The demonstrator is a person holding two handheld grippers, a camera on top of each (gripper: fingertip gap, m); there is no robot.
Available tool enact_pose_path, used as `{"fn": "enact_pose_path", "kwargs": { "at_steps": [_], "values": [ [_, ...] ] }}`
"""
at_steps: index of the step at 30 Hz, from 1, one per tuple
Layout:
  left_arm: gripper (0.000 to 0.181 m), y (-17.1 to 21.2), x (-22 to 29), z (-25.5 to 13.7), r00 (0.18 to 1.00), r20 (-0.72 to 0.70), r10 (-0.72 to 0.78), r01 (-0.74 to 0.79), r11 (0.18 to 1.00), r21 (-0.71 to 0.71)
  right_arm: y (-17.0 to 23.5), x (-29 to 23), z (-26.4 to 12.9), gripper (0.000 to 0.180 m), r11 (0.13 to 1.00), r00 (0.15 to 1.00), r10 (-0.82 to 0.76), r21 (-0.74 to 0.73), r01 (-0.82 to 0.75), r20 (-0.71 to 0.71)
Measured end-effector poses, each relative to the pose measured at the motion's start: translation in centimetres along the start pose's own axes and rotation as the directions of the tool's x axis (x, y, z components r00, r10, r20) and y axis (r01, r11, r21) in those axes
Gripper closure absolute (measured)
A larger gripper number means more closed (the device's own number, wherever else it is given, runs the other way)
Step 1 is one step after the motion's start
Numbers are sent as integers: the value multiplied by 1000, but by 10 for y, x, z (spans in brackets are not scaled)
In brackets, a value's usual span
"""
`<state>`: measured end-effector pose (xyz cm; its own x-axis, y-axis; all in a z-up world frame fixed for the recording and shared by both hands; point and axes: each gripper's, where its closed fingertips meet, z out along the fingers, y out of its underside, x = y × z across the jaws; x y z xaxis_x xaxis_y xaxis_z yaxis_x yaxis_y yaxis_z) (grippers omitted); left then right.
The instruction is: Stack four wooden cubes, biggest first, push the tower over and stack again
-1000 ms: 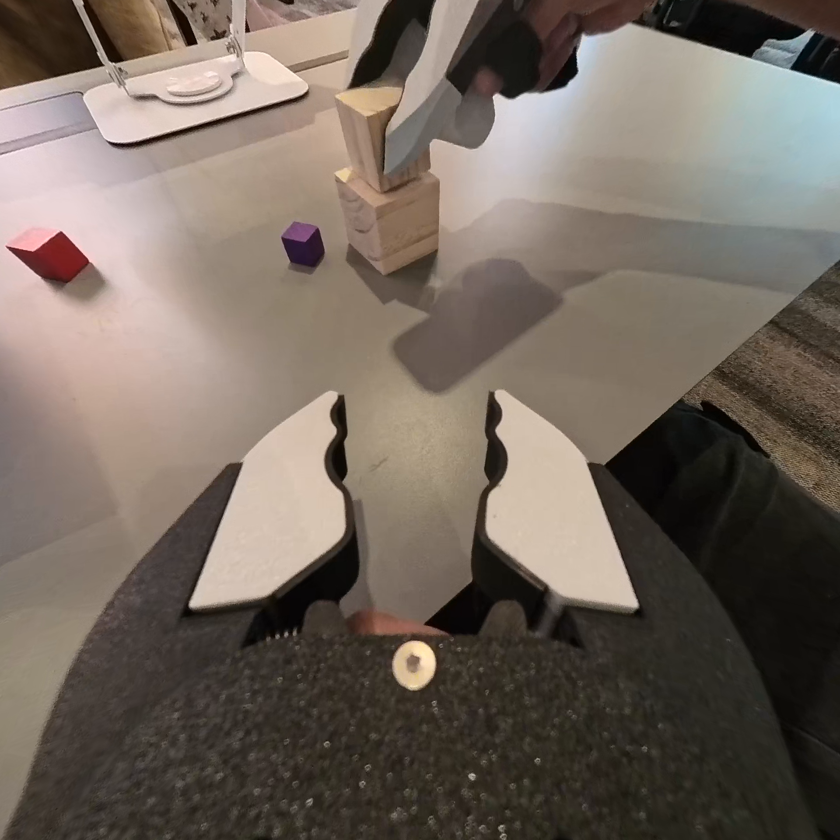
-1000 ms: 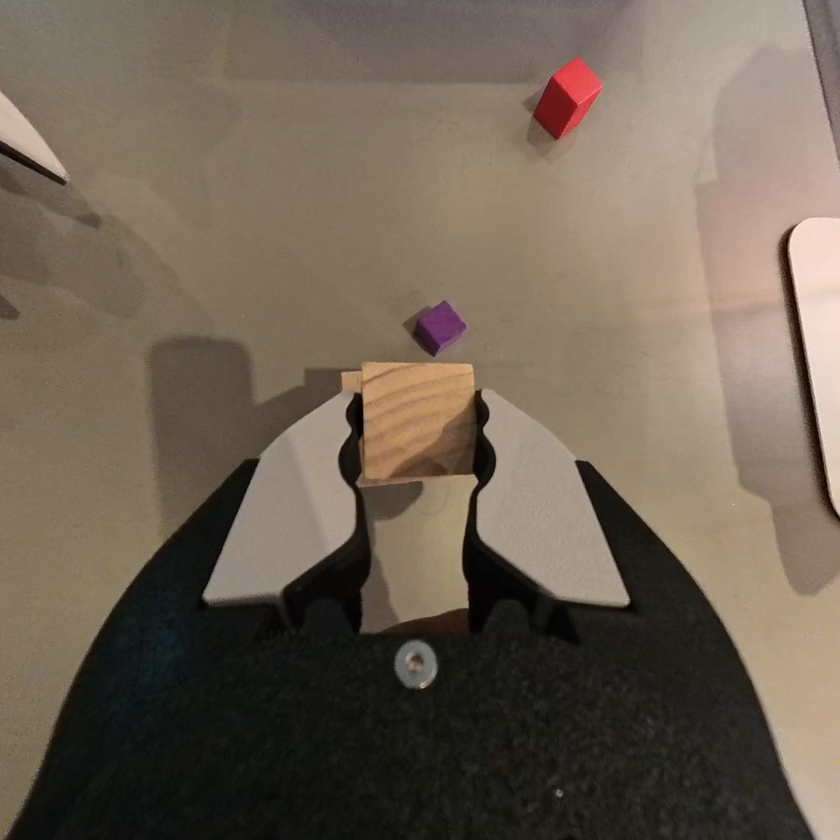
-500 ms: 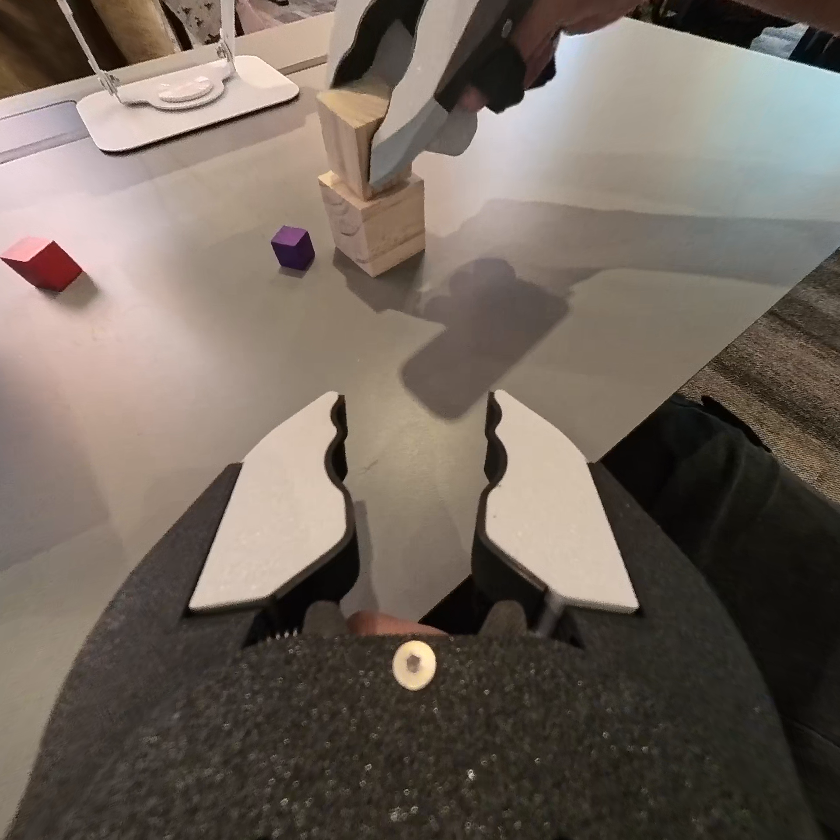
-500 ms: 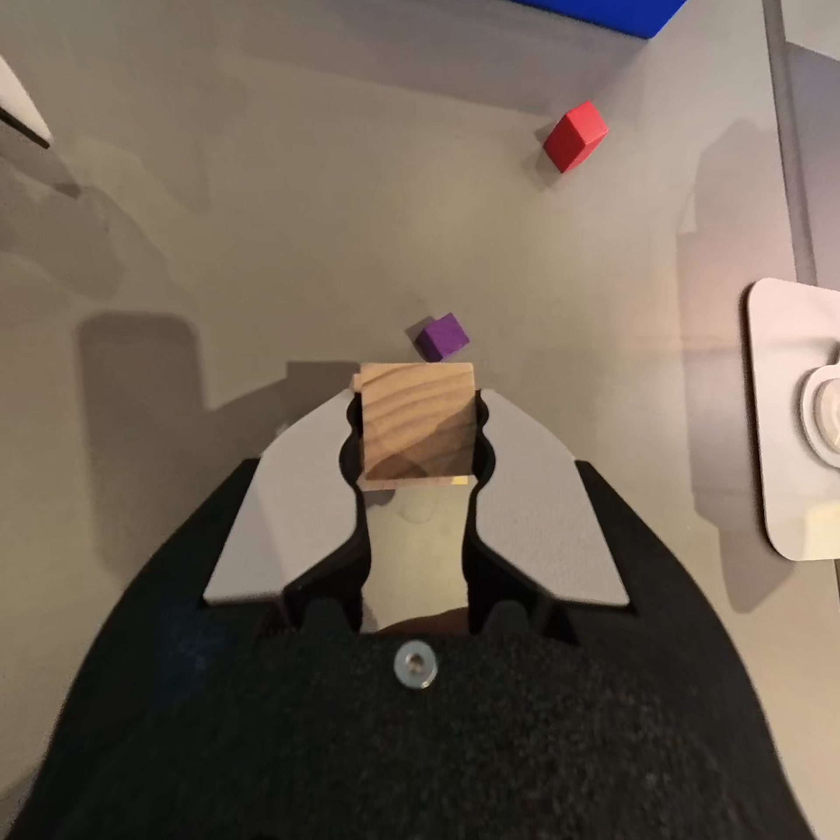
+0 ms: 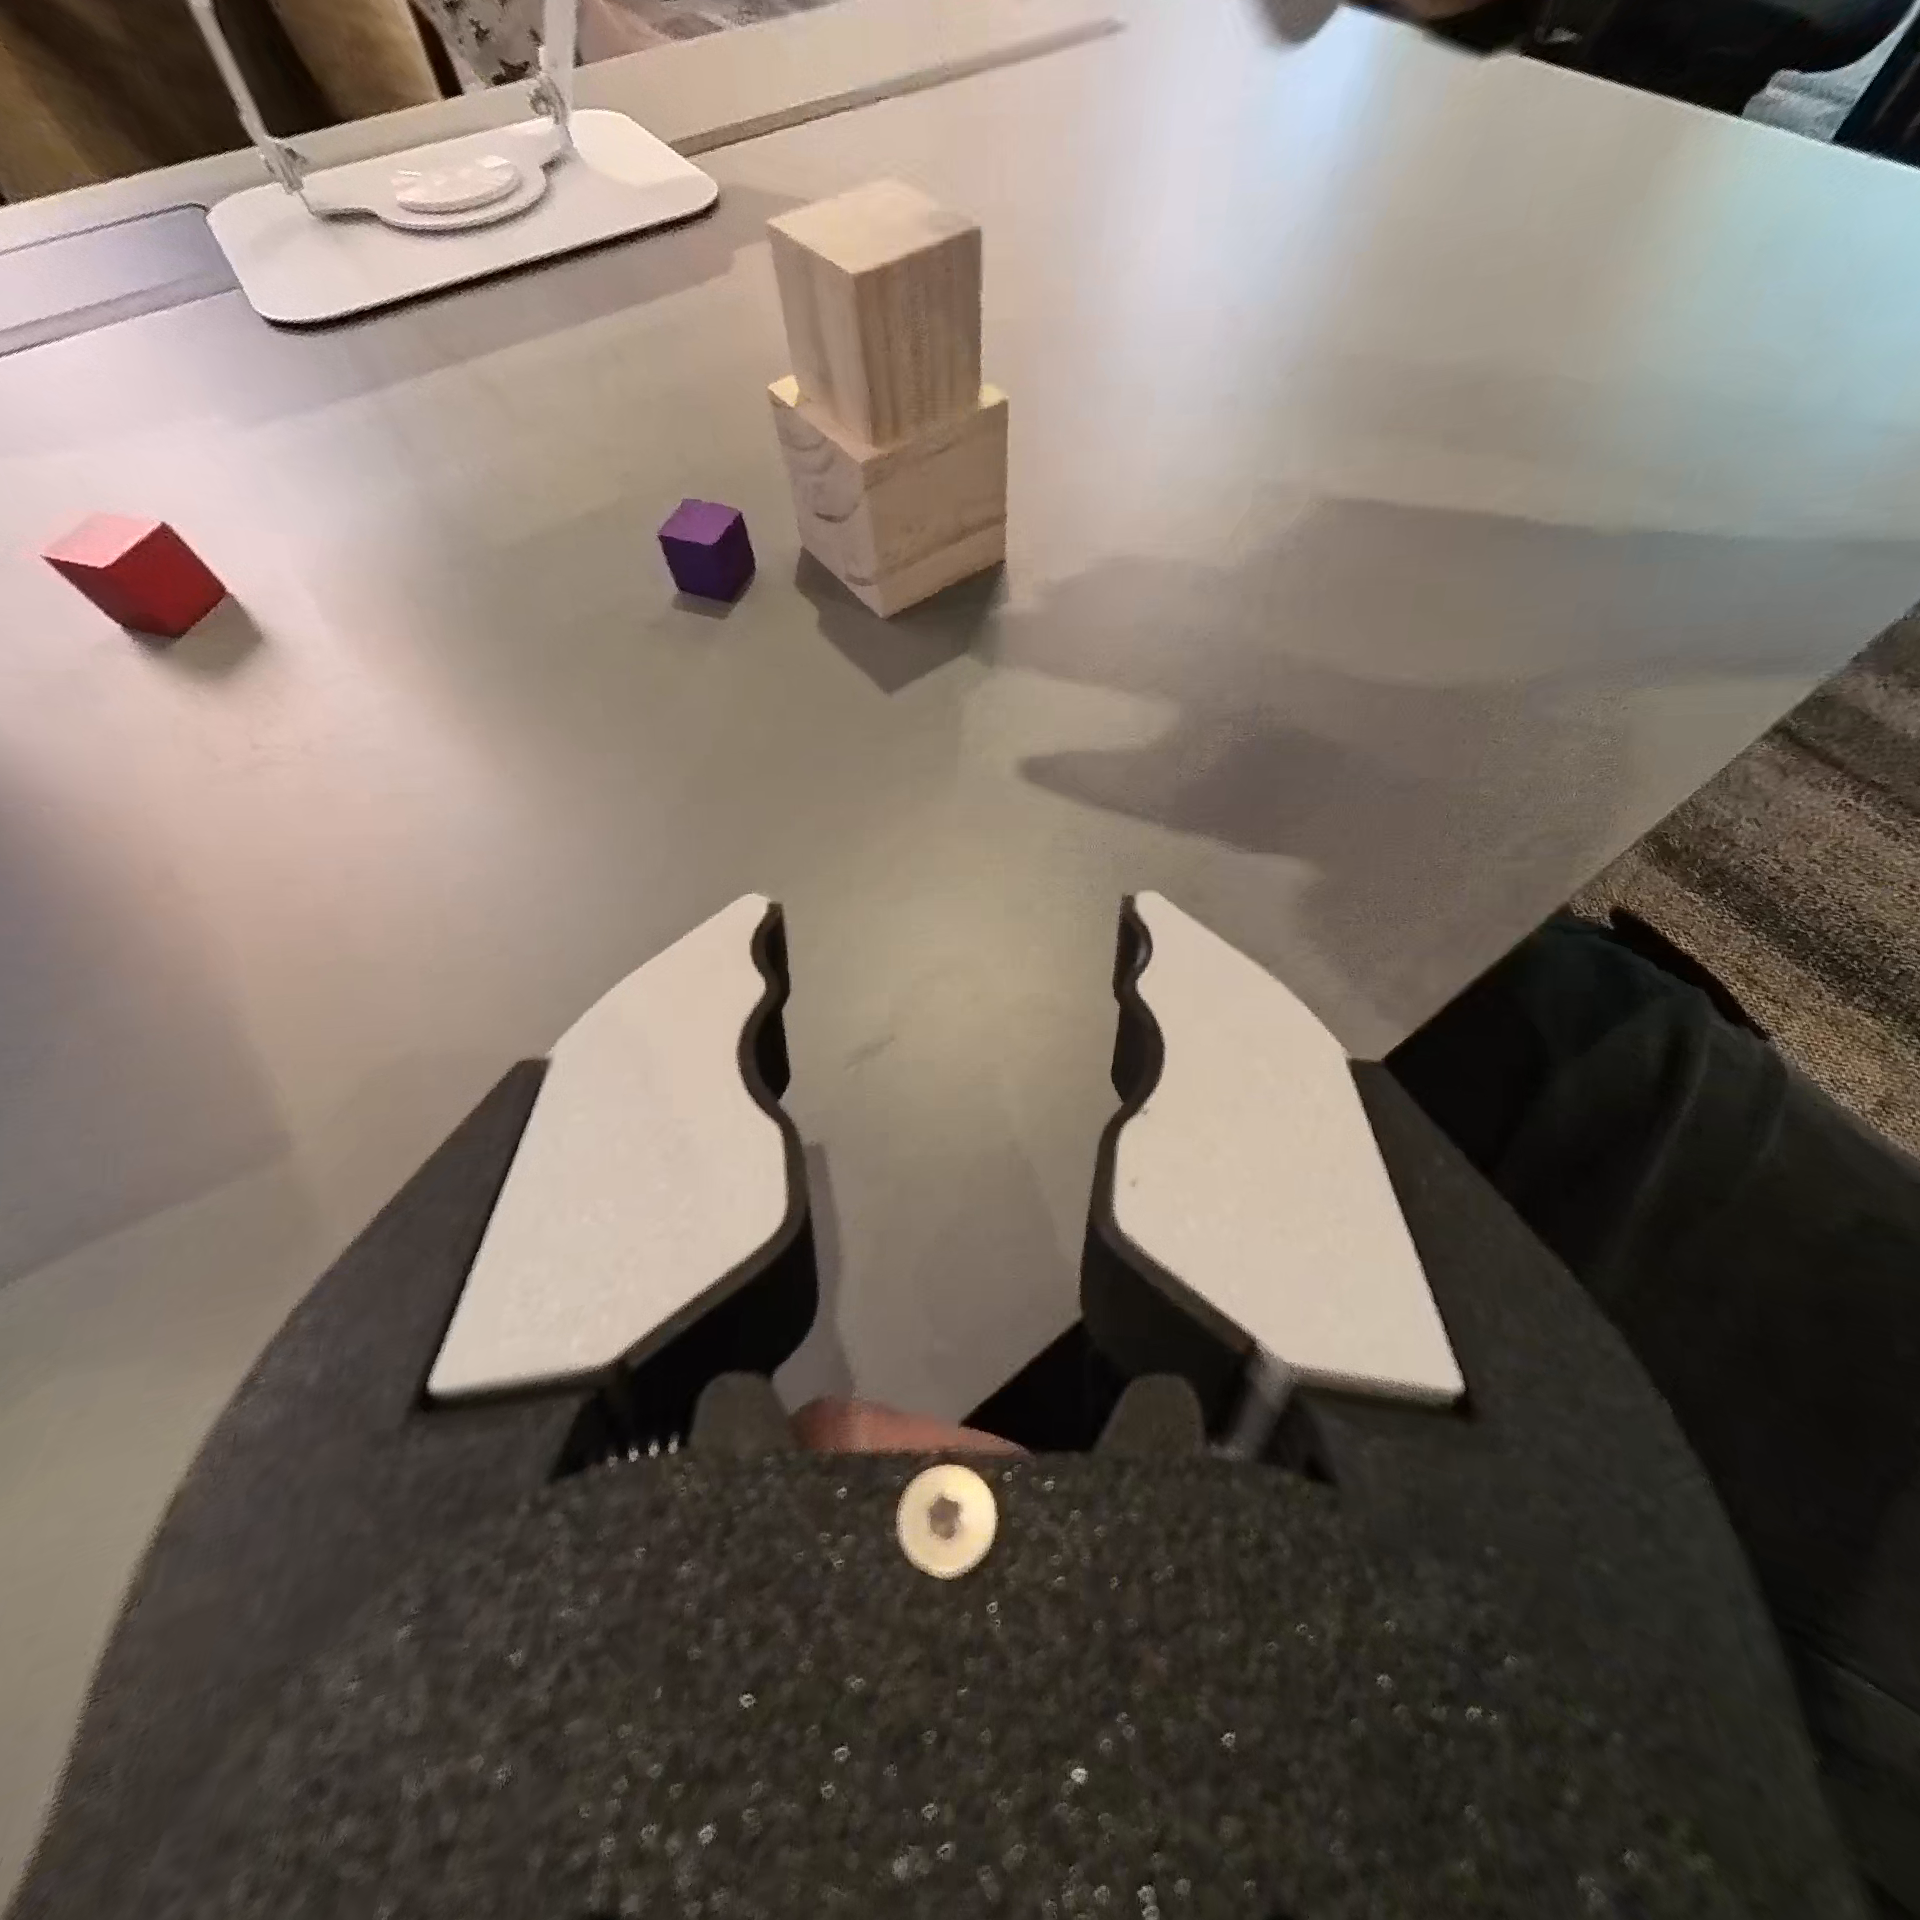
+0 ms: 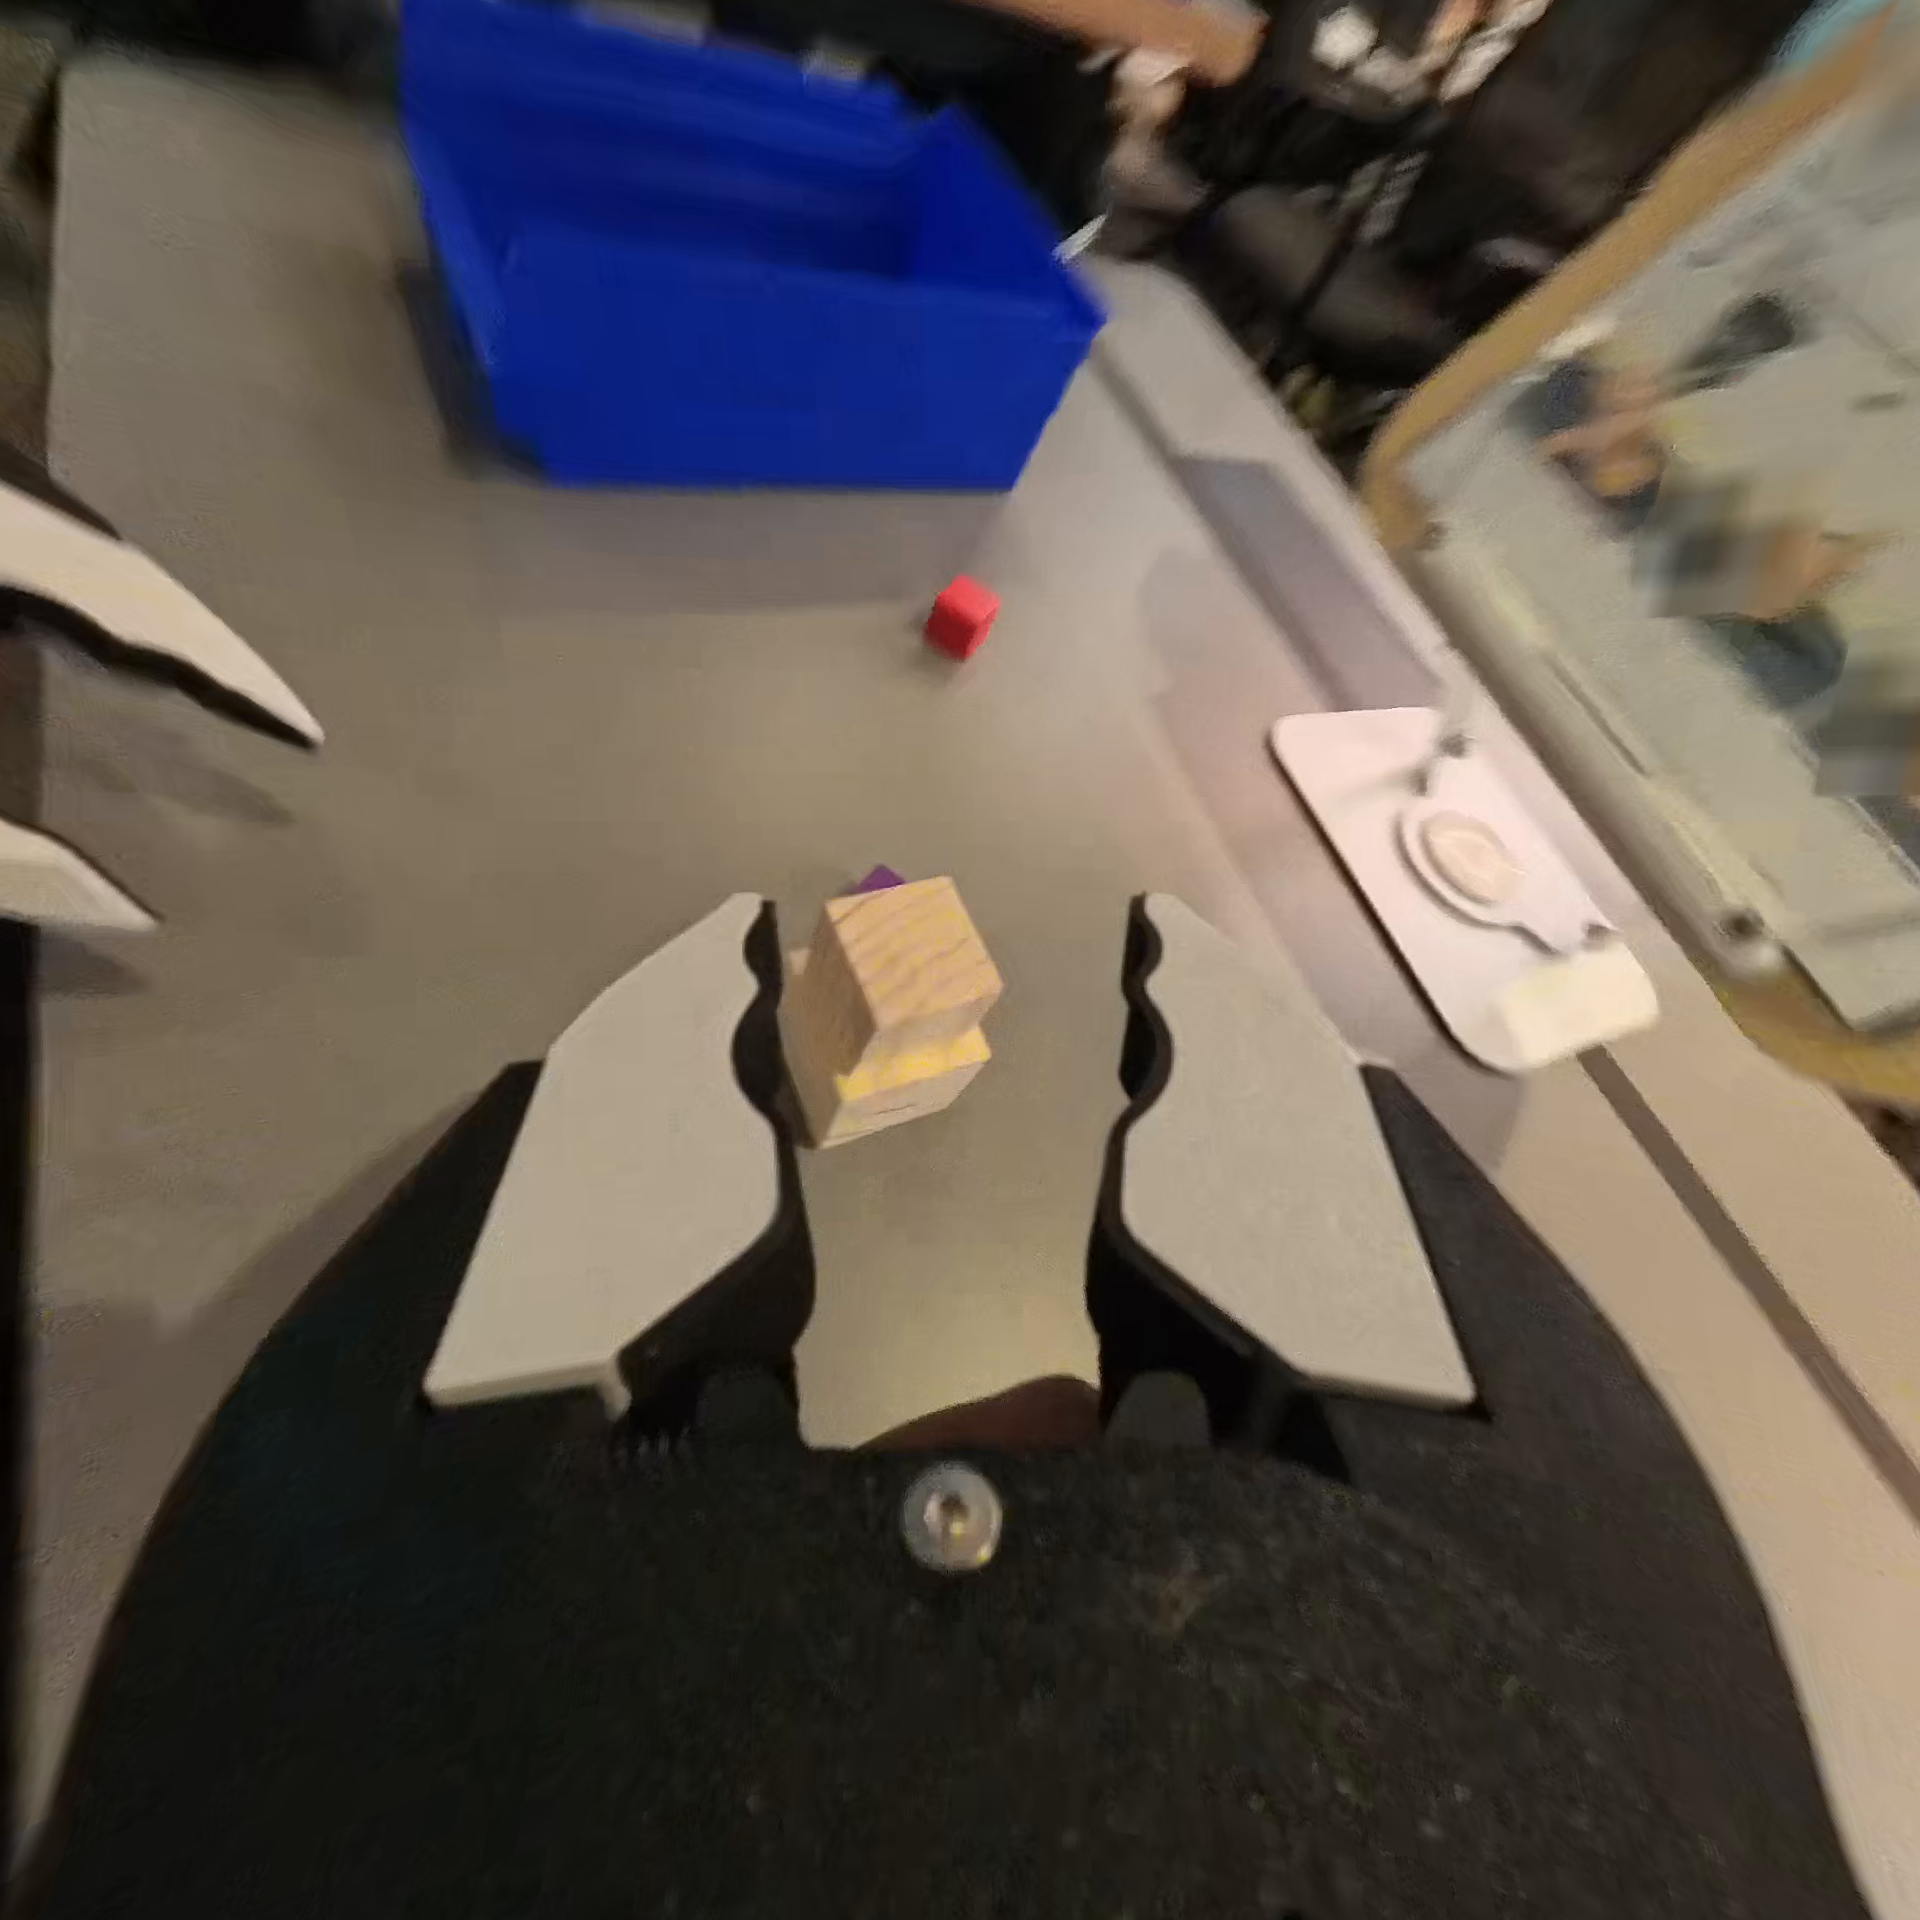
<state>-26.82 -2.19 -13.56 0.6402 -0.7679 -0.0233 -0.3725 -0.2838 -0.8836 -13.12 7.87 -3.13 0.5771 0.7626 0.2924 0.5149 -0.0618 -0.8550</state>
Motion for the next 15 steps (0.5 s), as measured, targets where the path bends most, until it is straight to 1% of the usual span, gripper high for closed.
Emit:
{"fn": "enact_pose_path", "kwargs": {
  "at_steps": [2,3,5,7,9,10,11,12,13,15],
  "values": [
    [121,0,-5,-1,1000,8,-15,15,1000,0,3,-21,-33,123,986,987,142,93,-136,-72],
    [121,1,-7,-1,1000,9,-24,24,1000,-2,12,-36,-44,121,969,971,227,120,-217,-77],
    [120,4,-13,0,999,15,-44,44,999,-12,38,-74,-55,121,924,931,363,144,-353,-44],
    [119,5,-22,2,998,24,-56,56,998,-36,63,-105,-60,122,888,895,446,133,-440,-22],
    [119,-4,-46,7,996,88,12,-7,998,-61,77,-134,-63,121,877,883,468,110,-468,26],
    [120,-14,-63,12,989,128,79,-70,995,-74,82,-142,-63,121,890,894,447,88,-447,22],
    [125,-23,-82,20,974,167,153,-136,985,-110,85,-146,-64,123,906,909,417,80,-415,-2],
    [126,-32,-101,30,958,187,216,-185,968,-170,88,-150,-64,126,916,918,397,72,-396,-9],
    [124,-41,-119,41,949,180,260,-215,948,-236,89,-156,-63,126,919,921,390,59,-390,3],
    [118,-58,-153,66,944,153,293,-225,909,-351,88,-165,-63,125,923,925,380,63,-380,19]
  ]
}}
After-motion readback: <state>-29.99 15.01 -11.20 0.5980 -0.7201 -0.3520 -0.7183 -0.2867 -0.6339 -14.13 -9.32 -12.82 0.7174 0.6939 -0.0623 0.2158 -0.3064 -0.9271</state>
